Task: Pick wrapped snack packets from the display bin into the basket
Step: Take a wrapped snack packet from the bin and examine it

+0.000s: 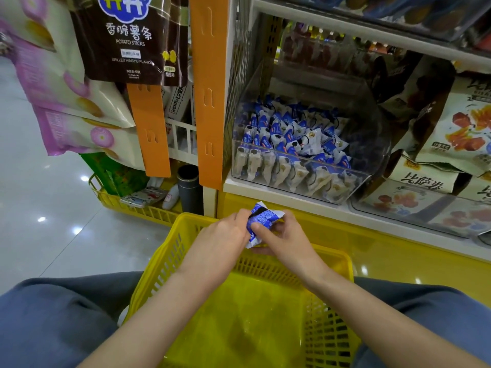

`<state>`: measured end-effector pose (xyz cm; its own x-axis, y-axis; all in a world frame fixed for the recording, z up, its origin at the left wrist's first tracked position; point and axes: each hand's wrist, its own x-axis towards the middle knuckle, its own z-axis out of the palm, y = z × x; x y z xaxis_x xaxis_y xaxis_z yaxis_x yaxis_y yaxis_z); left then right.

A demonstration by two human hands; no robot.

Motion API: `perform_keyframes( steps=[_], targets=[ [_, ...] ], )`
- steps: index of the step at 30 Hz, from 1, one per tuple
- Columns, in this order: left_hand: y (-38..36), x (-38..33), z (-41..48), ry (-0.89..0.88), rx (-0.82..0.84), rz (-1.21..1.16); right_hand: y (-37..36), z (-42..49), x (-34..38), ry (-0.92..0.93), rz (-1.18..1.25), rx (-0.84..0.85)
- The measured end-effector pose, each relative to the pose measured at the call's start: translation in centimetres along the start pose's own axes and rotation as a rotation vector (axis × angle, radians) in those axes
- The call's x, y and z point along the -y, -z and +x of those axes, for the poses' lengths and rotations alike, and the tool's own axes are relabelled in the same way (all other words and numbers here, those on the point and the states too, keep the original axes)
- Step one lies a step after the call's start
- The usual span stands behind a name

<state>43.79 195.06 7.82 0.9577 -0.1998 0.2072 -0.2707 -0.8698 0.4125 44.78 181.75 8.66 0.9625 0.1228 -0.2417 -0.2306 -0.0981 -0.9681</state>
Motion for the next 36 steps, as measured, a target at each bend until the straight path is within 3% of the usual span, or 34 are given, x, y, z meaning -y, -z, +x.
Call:
perform_keyframes(
  steps=[6, 9, 15, 21, 24, 27, 29, 32, 36],
  targets=[
    [0.1, -0.1, 0.0, 0.079, -0.05, -0.18, 0.2, 0.1, -0.9, 0.16, -0.296, -0.021],
    [-0.3, 0.1, 0.0, 0.039, -0.075, -0.132, 0.6, 0.0, -1.2, 0.268, -0.533, -0.017],
    [-0.8, 0.6, 0.0, -0.022, -0.064, 0.023, 0.8, -0.4, -1.5, 0.374, -0.633, 0.022],
    [-1.0, 0.7, 0.2, 0.113, -0.126, -0.396, 0.8, -0.7, -1.4, 0.447, -0.704, 0.046],
    [-0.9, 0.9, 0.7, 0.25, -0.119, -0.626, 0.6, -0.8, -0.9, 0.393, -0.495, 0.081],
    [-0.4, 0.2, 1.4, 0.484, 0.033, -1.173, 0.5, -0.7, -0.4, 0.309, -0.284, 0.092],
    [0.0, -0.3, 1.4, 0.535, 0.171, -1.378, 0.6, -0.5, -0.3, 0.272, -0.272, 0.04],
    [0.0, -0.8, 0.8, 0.4, 0.233, -1.26, 0.7, -0.3, -0.2, 0.246, -0.308, -0.013],
    [0.5, -0.8, 0.7, 0.422, 0.03, -1.199, 0.8, -0.1, -0.4, 0.302, -0.398, 0.012]
  ],
)
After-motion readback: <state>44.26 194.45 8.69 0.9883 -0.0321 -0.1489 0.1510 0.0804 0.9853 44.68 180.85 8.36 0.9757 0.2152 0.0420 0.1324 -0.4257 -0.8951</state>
